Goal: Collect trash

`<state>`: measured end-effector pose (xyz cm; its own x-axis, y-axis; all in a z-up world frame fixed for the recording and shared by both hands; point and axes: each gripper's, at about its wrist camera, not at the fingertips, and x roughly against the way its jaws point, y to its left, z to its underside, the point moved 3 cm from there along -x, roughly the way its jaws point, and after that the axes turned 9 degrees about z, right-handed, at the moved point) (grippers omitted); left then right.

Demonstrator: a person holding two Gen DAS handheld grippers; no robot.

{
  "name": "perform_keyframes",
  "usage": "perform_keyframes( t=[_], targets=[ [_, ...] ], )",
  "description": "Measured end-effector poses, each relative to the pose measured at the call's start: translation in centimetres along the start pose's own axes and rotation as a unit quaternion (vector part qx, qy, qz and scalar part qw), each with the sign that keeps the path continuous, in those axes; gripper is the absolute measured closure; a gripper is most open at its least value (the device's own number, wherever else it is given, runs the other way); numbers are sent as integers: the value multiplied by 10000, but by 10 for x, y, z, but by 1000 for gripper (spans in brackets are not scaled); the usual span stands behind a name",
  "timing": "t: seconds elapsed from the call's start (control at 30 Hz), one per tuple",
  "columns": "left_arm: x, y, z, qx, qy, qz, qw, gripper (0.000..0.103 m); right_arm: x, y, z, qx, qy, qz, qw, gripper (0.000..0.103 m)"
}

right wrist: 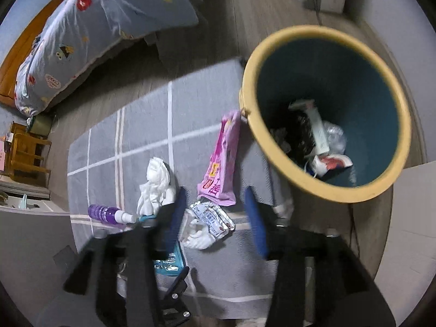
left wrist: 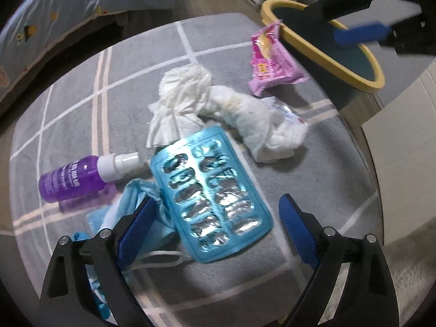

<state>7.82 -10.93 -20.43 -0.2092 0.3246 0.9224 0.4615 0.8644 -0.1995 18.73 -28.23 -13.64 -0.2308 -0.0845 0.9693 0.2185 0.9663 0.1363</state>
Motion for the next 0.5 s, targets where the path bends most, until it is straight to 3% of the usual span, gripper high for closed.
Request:
perform_keyframes(
  t=[0.23,0.5],
  targets=[
    [-1,29,-3,221,13,-106,9997,11,-30,13,-8,380,113,472,9981,55],
    [-8,15,-10,-192,17,-139,9997,11,-62,18,-20,542,321,619,9961,57]
  ],
)
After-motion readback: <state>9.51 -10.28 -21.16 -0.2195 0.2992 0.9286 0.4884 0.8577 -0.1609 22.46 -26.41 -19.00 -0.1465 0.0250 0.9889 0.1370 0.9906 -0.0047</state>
